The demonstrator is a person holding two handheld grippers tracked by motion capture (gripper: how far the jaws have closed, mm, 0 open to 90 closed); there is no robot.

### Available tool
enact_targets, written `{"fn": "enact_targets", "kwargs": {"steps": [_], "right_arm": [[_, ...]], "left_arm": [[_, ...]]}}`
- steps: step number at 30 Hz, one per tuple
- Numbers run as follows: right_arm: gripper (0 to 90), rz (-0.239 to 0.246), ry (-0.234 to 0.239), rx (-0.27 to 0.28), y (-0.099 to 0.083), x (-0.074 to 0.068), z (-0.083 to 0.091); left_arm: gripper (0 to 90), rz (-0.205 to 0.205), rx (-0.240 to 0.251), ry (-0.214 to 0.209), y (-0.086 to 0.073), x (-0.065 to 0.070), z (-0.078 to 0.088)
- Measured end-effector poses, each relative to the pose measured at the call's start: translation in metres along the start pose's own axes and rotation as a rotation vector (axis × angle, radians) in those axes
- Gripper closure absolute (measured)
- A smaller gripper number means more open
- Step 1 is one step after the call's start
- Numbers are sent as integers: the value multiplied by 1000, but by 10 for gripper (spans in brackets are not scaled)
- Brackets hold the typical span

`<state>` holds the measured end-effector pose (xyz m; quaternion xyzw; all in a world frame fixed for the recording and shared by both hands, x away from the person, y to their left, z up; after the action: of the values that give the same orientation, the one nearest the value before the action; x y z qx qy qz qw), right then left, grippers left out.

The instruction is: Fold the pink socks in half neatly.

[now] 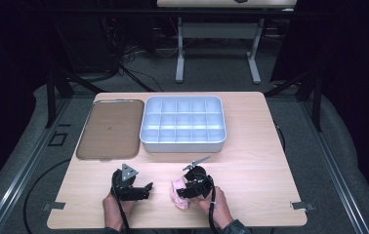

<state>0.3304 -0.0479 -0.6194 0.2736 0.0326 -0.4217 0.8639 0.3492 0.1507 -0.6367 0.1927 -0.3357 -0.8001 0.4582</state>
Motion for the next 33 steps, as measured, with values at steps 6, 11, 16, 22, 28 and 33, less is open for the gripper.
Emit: {"fn": "enact_targets", "kwargs": {"steps": [6,11,16,22,28,33], "right_arm": [[637,-1,21,-18,1,0,0],[683,5,37,-26,2,-1,0],[699,-4,52,-15,1,0,0],[732,19,49,-3,1,-1,1],[743,23,71,18,-1,1,2],[756,46,71,38,0,0,3]], "left_arm": [[50,-12,-22,2,-1,0,-3],[38,0,-24,-3,-1,0,-4],[35,1,-24,2,-1,0,-5],[35,-2,-25,5,-1,0,-5],[36,-5,-27,1,0,0,-5],[36,-5,-25,-1,1,1,-6]]}}
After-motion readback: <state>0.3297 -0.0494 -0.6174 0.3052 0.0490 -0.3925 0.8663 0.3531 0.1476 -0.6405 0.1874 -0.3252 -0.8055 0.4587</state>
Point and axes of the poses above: each handheld gripper's, and its own axes: z roughly backward along the jaws, y roughly out of its top, x roughly to its right, the point moved 7 cm from there along -z, roughly forward along the jaws, and after that the axes turned 2 degrees about -x, right-handed, at the moved point
